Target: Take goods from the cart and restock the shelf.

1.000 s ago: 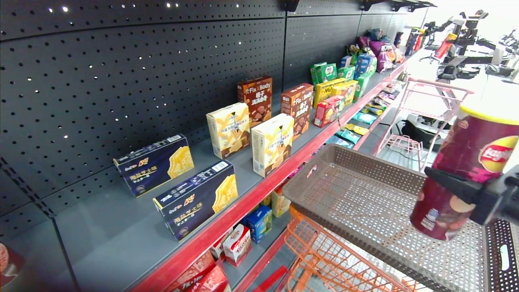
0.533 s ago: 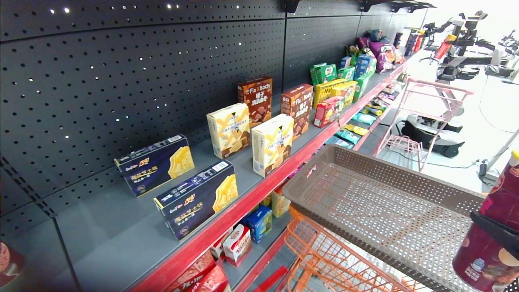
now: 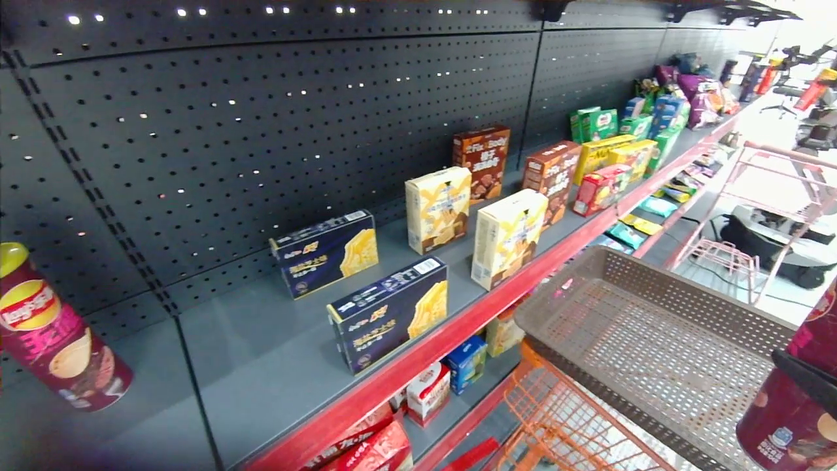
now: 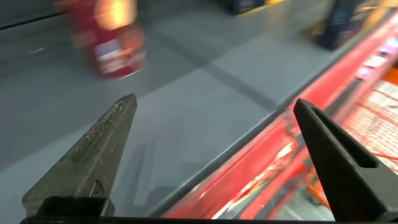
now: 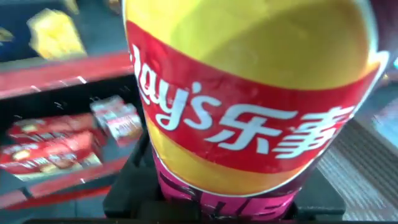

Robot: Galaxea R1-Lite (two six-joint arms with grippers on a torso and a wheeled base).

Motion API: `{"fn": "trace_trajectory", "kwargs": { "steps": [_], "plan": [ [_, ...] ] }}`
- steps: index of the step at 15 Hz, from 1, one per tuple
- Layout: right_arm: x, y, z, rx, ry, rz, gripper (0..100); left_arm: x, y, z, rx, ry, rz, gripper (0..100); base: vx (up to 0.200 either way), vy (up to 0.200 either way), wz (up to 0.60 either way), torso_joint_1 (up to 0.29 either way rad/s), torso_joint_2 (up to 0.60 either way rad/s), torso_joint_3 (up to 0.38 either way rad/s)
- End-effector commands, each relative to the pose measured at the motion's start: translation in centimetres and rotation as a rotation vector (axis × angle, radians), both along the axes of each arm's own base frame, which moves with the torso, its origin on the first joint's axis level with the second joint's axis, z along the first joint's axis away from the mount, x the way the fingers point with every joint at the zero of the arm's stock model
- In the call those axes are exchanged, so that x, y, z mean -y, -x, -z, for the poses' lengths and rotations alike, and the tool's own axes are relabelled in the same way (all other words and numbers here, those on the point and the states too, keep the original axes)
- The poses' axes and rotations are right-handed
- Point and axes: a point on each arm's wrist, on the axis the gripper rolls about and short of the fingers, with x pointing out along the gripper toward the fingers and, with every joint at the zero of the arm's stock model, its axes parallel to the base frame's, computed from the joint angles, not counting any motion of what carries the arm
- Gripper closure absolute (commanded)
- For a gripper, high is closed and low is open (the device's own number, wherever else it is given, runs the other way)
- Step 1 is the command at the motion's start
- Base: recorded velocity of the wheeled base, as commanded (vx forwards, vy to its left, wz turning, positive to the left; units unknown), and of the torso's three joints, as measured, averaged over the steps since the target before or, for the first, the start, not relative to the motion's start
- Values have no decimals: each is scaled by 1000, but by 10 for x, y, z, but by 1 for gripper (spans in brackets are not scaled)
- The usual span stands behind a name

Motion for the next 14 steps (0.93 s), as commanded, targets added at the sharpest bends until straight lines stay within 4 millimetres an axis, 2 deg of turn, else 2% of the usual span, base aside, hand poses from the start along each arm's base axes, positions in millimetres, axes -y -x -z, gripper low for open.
{"fn": "trace_trajectory", "kwargs": {
  "steps": [1, 13, 14],
  "plan": [
    [0, 0, 0, -2, 0, -2, 100, 0, 0, 0, -1, 0, 0, 0, 0, 0, 600, -2, 7, 2],
    [-2, -2, 1, -13, -2, -33, 100, 0, 0, 0, -1, 0, 0, 0, 0, 0, 600, 0, 3, 1],
    [-2, -2, 1, -14, -3, -56, 100, 0, 0, 0, 1, 0, 0, 0, 0, 0, 0, 0, 0, 0]
  ]
}}
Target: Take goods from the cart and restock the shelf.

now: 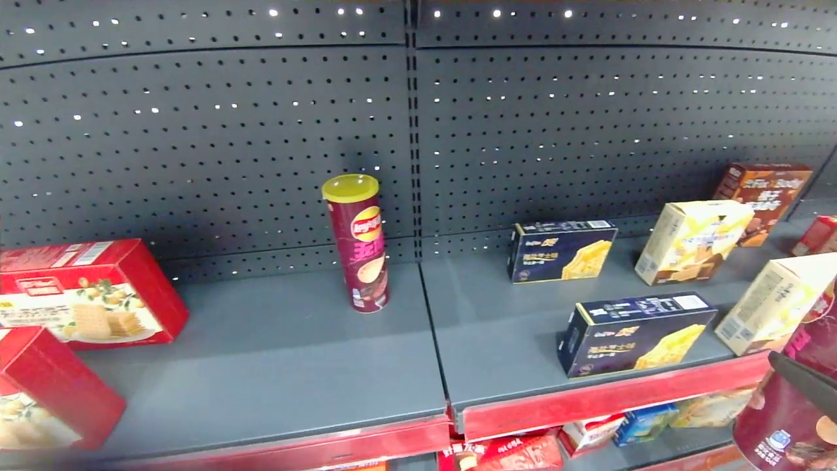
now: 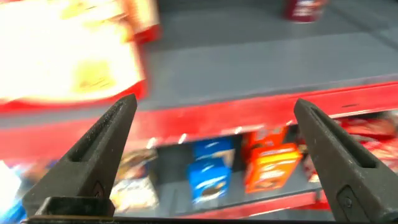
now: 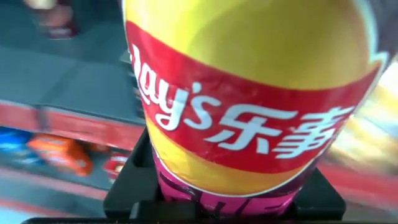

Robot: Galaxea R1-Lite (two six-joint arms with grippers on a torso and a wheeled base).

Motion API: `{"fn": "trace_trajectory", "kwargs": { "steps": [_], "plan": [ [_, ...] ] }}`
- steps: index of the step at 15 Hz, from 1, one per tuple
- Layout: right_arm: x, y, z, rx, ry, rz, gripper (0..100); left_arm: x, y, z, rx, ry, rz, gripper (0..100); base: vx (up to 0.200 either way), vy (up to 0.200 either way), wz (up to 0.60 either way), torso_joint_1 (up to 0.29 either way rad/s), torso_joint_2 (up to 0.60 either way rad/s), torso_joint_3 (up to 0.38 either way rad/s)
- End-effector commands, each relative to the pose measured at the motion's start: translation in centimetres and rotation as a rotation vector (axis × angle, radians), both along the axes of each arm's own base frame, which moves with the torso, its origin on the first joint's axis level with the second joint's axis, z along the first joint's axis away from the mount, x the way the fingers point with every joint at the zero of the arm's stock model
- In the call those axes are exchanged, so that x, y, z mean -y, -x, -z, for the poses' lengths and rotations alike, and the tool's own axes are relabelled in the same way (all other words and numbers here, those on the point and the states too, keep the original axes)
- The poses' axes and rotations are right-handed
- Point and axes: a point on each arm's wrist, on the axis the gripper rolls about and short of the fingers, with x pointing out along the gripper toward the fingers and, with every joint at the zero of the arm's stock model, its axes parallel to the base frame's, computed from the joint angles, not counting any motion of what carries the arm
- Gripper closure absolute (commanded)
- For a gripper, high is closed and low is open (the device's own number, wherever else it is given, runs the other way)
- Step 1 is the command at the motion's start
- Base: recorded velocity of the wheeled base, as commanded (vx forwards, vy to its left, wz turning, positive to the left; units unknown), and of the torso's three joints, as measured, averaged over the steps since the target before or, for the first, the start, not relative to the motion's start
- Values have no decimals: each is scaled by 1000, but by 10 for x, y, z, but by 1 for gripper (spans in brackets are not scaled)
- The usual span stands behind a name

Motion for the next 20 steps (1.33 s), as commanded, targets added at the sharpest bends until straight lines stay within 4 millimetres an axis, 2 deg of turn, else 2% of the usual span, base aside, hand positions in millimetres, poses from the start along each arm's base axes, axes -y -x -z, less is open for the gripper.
{"fn": "trace_trajectory", "kwargs": {
  "steps": [1, 4, 6, 7, 9, 10, 13, 15, 19, 20],
  "plan": [
    [0, -2, 1, -8, 1, -5, 100, 0, 0, 0, -1, 0, 0, 0, 0, 0, 0, 0, 0, 0],
    [1, -2, -2, 5, -3, 4, 100, 0, 0, 0, -1, 0, 0, 0, 0, 0, 0, 0, 0, 0],
    [4, -2, -12, 48, -8, 39, 100, 0, 0, 0, -1, 0, 0, 0, 0, 0, 0, 0, 0, 0],
    [4, -1, -31, 109, -13, 38, 100, 0, 0, 0, -1, 0, 0, 0, 0, 0, 0, 0, 0, 0],
    [0, 0, -54, 157, -21, -16, 100, 0, 0, 0, -1, 0, 0, 0, 0, 0, 0, 0, 0, 0],
    [0, 0, -54, 157, -21, -16, 100, 0, 0, 0, -1, 0, 0, 0, 0, 0, 0, 0, 0, 0],
    [-20, -1, -84, 201, -48, -253, 100, 0, 0, 0, -1, 0, 0, 0, 0, 0, 0, 0, 0, 0],
    [-40, 0, -84, 158, -38, -436, 100, 0, 0, 0, -1, 0, 0, 0, 0, 0, 0, 0, 0, 0],
    [-74, -13, -111, 117, -36, -573, 100, 0, 0, 0, -1, 0, 0, 0, 0, 0, 0, 0, 0, 0],
    [-74, -13, -111, 117, -36, -573, 100, 0, 0, 0, -1, 0, 0, 0, 0, 0, 0, 0, 0, 0]
  ]
}}
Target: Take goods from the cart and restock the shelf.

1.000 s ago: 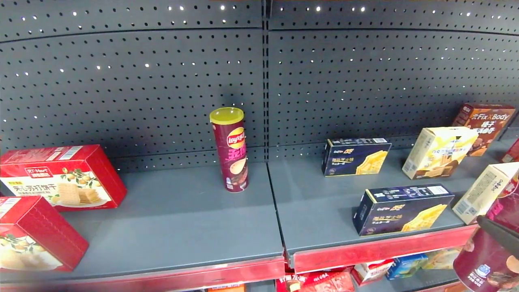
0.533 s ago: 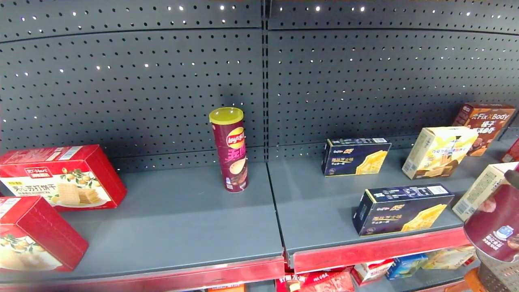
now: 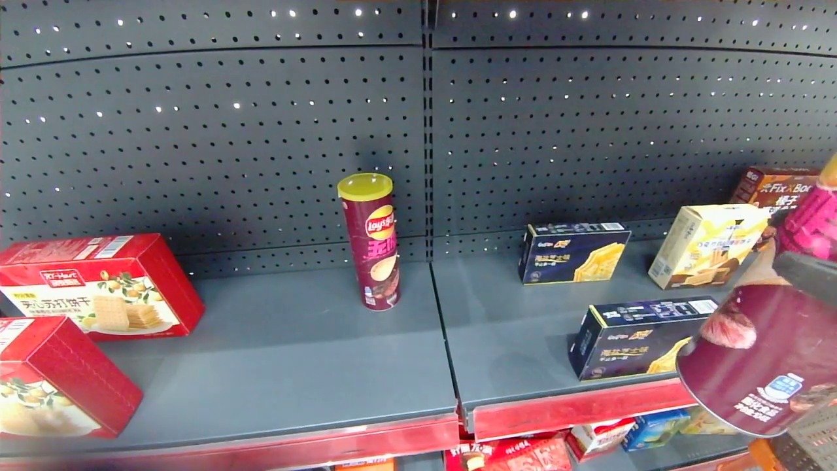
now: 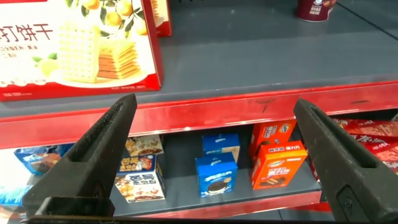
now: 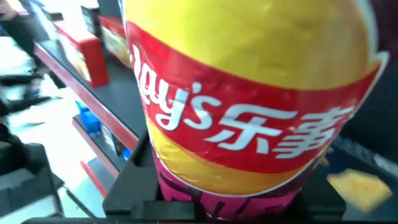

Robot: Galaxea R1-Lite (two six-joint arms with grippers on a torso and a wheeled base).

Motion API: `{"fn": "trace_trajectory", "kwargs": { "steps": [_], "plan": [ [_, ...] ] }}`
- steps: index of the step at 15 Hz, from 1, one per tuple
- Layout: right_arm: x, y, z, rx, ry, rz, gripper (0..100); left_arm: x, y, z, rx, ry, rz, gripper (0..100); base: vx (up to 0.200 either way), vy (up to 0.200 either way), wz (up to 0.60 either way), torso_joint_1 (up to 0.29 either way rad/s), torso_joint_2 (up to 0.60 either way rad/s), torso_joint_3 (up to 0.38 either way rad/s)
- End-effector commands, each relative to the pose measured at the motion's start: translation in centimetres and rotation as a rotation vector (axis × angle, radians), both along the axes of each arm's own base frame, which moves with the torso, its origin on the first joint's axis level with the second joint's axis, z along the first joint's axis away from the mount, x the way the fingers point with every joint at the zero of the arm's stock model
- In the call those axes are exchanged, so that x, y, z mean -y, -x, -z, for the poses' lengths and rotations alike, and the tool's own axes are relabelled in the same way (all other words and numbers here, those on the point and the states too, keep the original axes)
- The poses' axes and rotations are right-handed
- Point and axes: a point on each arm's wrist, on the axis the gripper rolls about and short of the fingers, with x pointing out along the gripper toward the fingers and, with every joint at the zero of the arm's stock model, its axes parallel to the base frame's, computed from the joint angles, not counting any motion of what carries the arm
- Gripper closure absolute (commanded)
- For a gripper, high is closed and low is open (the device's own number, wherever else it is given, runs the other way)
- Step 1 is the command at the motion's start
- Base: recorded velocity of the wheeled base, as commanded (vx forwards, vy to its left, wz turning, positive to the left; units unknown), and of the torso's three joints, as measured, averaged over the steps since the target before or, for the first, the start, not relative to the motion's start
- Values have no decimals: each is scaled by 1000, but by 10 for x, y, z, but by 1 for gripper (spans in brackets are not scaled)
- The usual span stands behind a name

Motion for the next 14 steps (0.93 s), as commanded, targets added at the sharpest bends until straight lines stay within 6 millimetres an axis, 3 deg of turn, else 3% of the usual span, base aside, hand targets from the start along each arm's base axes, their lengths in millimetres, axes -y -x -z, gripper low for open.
{"fn": "trace_trajectory", "kwargs": {
  "steps": [1, 8, 11, 14],
  "plan": [
    [-27, -10, -14, -27, -1, -87, 100, 0, 0, 0, -1, 0, 0, 0, 0, 0, 0, 0, 0, 0],
    [-60, -38, -5, -133, 20, -109, 100, 0, 0, 0, -1, 0, 0, 0, 0, 0, 0, 0, 0, 0],
    [-85, -60, -13, -141, 27, -104, 100, 0, 0, 0, -1, 0, 0, 0, 0, 0, 0, 0, 0, 0],
    [-106, -67, -12, -154, 40, -86, 100, 0, 0, 0, 1, 0, 0, 0, 0, 0, 0, 0, 0, 0]
  ]
}}
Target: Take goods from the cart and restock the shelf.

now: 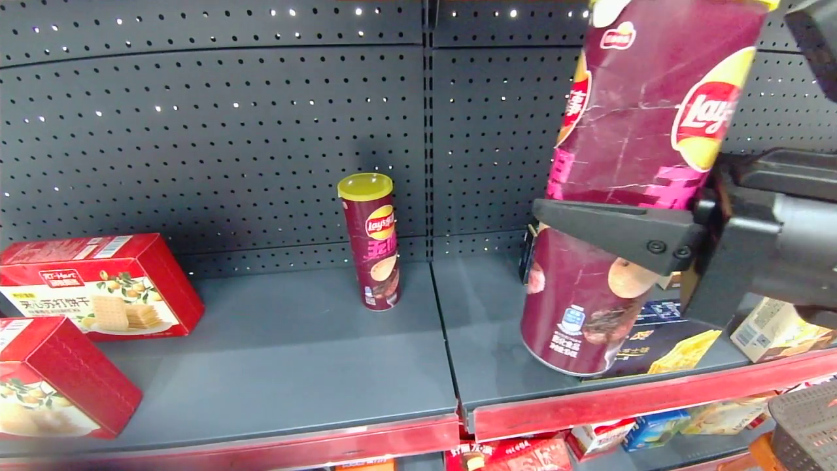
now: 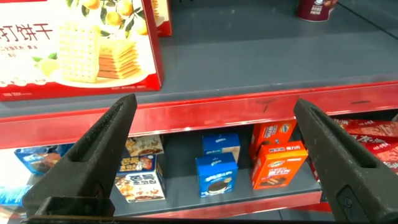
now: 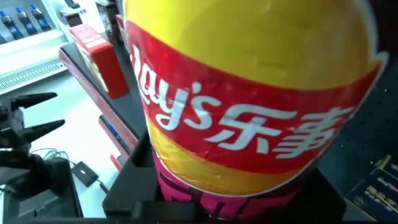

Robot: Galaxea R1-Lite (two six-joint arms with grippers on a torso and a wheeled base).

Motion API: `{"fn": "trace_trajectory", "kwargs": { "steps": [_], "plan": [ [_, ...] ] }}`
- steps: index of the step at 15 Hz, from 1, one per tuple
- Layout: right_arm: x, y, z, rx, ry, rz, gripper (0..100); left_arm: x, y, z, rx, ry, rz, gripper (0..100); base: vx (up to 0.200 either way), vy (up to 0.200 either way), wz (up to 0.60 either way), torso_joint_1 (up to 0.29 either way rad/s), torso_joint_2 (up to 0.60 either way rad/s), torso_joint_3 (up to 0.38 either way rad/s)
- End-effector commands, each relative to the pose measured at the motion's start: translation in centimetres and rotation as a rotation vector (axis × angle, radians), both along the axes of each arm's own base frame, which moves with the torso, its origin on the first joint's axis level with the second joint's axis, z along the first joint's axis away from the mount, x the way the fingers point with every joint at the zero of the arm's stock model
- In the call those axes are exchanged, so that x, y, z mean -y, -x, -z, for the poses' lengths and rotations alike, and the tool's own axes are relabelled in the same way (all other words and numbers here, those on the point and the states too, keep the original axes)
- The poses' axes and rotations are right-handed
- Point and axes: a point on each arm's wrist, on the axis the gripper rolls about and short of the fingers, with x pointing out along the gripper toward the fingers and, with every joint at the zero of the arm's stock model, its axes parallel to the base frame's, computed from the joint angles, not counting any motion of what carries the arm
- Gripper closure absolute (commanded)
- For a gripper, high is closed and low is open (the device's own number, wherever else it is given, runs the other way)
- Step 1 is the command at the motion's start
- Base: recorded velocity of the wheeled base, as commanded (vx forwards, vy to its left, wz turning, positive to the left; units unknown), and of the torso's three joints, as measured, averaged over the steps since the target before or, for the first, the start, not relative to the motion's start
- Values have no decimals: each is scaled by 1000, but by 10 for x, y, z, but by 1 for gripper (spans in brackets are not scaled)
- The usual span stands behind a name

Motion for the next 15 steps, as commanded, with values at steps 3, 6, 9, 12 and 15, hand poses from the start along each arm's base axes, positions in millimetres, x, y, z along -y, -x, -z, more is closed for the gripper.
{"fn": "trace_trajectory", "kwargs": {
  "steps": [3, 6, 9, 12, 15],
  "plan": [
    [-26, -17, 15, -44, 56, 15, 100, 0, 0, 0, -1, -36, 1, 0, 0, 0, 0, 0, 0, 0],
    [-41, -26, 20, -58, 76, 73, 100, 0, 0, 0, -2, -26, 9, 0, 0, 0, 0, 0, 0, 0],
    [-43, -26, 25, -68, 90, 104, 100, 1, 0, 0, -7, -24, 29, 0, 0, 0, 0, 0, 0, 0],
    [-43, -23, 22, -59, 81, 139, 100, 1, 3, -44, 49, -48, 22, 0, 0, 0, 0, 0, 0, 0],
    [-43, -22, 19, -52, 73, 162, 100, 4, -37, -155, 3, -43, 192, 0, 0, 0, 0, 0, 0, 0]
  ]
}}
